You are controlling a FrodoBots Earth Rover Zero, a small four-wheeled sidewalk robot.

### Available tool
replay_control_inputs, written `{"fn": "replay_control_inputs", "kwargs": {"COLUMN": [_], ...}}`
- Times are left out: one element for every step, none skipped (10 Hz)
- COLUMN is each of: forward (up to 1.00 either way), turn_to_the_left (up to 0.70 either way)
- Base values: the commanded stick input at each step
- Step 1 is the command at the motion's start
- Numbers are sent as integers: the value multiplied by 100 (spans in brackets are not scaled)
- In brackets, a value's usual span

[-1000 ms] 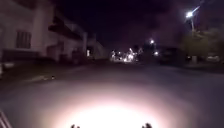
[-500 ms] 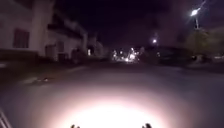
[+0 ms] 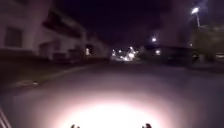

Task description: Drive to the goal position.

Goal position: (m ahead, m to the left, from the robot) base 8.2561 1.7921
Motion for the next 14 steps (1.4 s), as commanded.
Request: {"fn": "replay_control_inputs", "kwargs": {"forward": [85, 85, 85, 85, 85, 85, 85, 85, 85, 85, 85, 85, 85, 85], "turn_to_the_left": [0, 0, 0, 0, 0, 0, 0, 0, 0, 0, 0, 0, 0, 0]}}
